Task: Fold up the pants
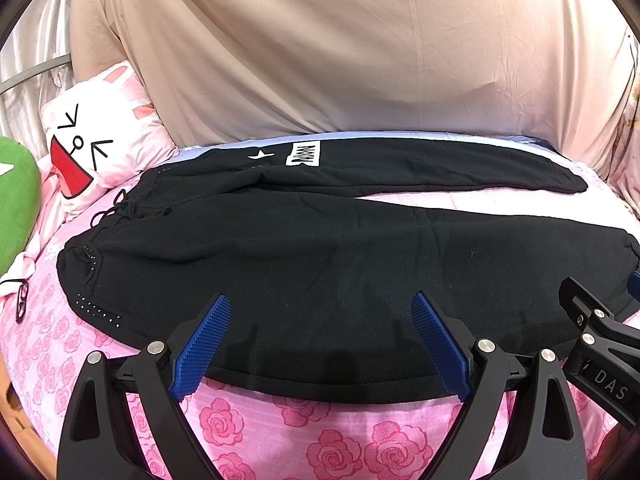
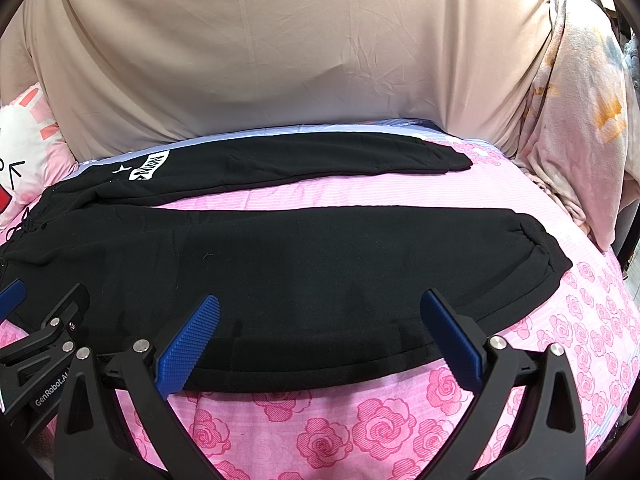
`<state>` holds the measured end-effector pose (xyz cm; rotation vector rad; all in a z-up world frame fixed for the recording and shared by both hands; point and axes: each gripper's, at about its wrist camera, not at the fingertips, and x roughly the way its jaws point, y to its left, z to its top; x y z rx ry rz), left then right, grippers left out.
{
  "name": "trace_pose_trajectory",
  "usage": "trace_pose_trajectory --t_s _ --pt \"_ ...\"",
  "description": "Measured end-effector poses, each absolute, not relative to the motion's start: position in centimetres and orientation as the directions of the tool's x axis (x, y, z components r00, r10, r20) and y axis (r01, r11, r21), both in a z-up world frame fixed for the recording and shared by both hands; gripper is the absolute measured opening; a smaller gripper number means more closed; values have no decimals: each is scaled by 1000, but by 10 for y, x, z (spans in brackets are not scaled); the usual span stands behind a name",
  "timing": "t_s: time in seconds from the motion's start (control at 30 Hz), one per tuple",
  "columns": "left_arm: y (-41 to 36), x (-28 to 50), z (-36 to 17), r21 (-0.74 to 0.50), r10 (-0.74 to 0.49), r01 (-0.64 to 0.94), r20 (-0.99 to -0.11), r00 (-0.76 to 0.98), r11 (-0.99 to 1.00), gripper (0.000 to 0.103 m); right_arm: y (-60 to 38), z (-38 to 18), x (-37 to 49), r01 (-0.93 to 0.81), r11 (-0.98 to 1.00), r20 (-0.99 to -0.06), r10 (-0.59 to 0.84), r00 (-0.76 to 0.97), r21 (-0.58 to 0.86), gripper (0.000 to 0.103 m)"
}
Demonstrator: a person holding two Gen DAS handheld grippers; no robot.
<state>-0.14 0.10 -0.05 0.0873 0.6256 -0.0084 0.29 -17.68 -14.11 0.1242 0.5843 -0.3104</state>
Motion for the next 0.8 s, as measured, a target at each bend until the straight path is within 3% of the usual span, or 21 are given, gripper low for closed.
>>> trace_pose_trajectory --t_s 0.8 --pt "1 1 -4 79 11 46 -601 799 996 90 -178 -143 5 318 948 -566 -246 787 30 98"
